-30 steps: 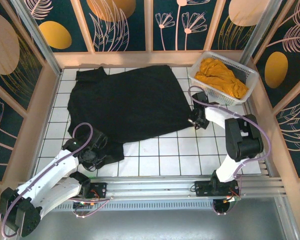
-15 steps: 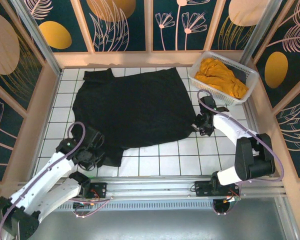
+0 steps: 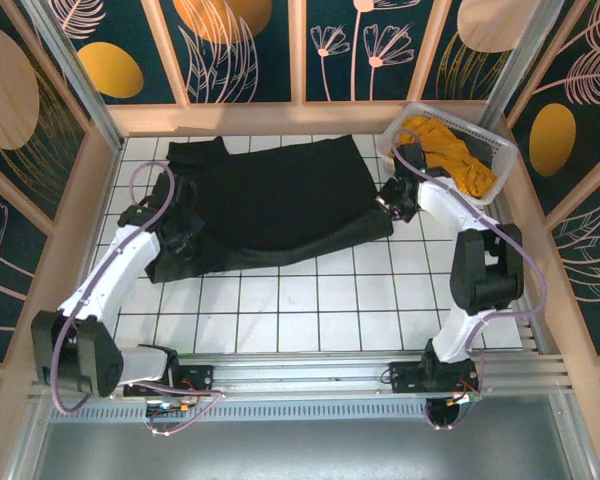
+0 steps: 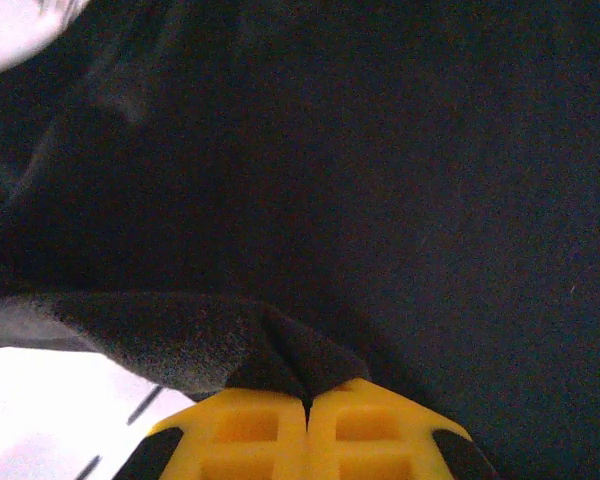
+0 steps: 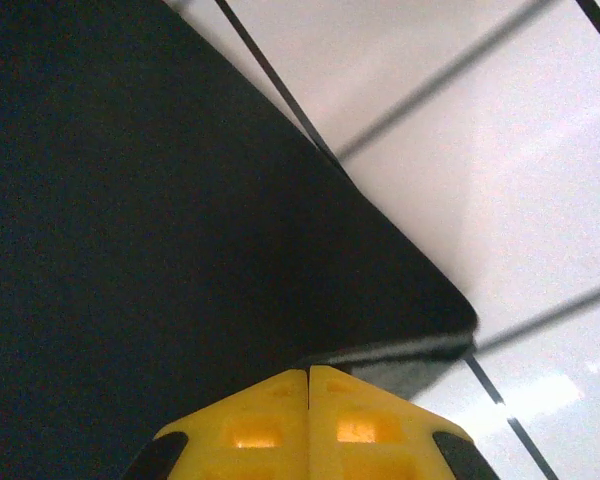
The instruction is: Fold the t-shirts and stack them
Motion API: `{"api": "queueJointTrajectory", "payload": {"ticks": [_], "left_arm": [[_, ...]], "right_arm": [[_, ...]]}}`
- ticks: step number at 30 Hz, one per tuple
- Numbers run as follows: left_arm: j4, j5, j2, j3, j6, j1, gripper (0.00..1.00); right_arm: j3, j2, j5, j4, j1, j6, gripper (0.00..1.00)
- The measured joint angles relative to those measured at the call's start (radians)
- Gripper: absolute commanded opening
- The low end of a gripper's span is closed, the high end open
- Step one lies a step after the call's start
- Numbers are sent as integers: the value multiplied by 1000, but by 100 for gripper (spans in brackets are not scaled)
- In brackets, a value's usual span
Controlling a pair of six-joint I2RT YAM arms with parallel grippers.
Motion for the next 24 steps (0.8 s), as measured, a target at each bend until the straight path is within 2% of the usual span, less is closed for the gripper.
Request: {"api": "queueJointTrajectory", "payload": {"ticks": [6,11,24], "left_arm": [[64,-28,97,81,98,91,0],[92,-36,139,95,137,132,0],[109,-45,174,94,166,153,0]], "right_arm": [[157,139,4,0,-8,0,0],[219,214,2,0,-8,-1,0],[389,364,-19,-5,-9,-42,0]]}}
